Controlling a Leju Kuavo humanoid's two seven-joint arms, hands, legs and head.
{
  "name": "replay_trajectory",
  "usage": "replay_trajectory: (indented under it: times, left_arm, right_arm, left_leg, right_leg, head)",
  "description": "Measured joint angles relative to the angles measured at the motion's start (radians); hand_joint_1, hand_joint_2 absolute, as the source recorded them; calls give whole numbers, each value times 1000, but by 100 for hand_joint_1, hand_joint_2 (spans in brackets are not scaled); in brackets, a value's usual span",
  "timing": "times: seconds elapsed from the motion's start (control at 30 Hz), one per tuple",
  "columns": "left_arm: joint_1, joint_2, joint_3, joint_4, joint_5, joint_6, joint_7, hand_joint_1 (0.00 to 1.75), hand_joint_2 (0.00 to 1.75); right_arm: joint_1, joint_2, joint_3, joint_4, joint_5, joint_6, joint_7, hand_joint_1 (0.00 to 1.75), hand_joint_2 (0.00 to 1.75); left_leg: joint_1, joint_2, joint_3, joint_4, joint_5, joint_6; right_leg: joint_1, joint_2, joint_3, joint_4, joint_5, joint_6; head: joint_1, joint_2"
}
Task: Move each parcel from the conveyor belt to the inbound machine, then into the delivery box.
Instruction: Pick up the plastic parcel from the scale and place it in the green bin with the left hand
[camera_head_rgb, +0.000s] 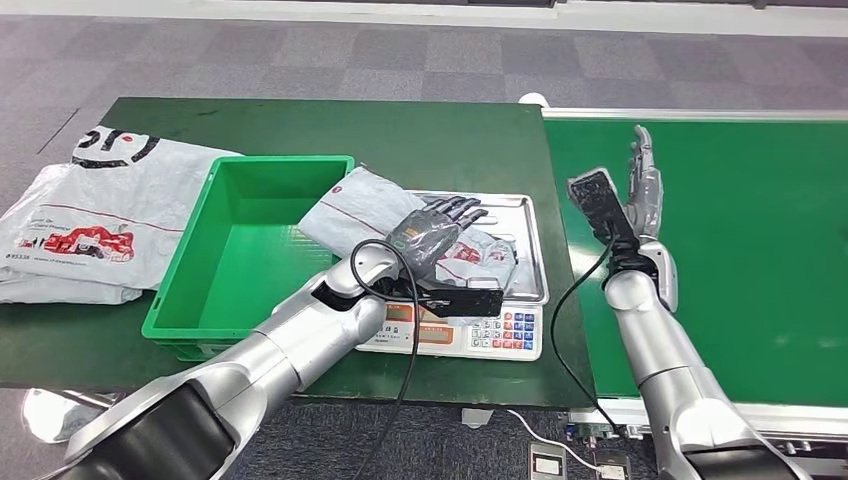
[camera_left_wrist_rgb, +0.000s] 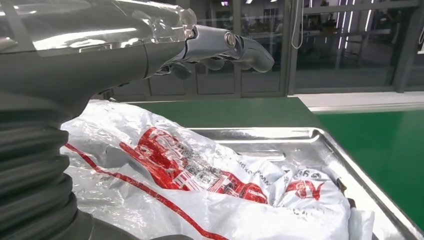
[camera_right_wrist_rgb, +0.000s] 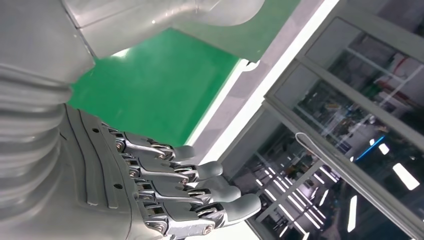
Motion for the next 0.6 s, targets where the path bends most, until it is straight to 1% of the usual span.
replay_trajectory:
  times: [0.1,0.2,0.27,0.33,0.43,0.6]
  left_arm:
    - [-6,0,-17,3,-36,-32,-5,0,175]
    - [-20,-1,-69,7,-130,-123,-13,2,175]
    - [-28,-4,-120,10,-195,-170,-7,89,175]
    - [-33,-7,-167,11,-234,-190,1,175,175]
    - [-36,-8,-211,14,-261,-199,8,175,175]
    - [-32,-8,-259,23,-294,-217,13,175,175]
  right_arm:
    - [0,-5,-12,6,-1,4,-1,0,175]
    - [0,-12,-24,7,-10,26,-6,0,175]
    - [0,-19,-33,7,-18,45,-11,0,175]
    - [2,-25,-43,6,-23,61,-16,0,175]
    - [8,-30,-49,-2,-22,81,-17,0,175]
    - [20,-34,-49,-40,-12,108,-4,0,175]
  left_leg:
    - [0,0,0,0,0,0]
    - [0,0,0,0,0,0]
    - [0,0,0,0,0,0]
    - [0,0,0,0,0,0]
    - [0,0,1,0,0,0]
    - [0,0,2,0,1,2]
  right_leg:
    - [0,0,0,0,0,0]
    - [0,0,0,0,0,0]
    - [0,0,0,0,0,0]
    - [0,0,1,0,0,0]
    - [0,0,2,0,0,0]
    - [0,-1,3,0,0,0]
  head:
    - [0,0]
    - [0,0]
    - [0,0]
    - [0,0]
    - [0,0]
    - [0,0]
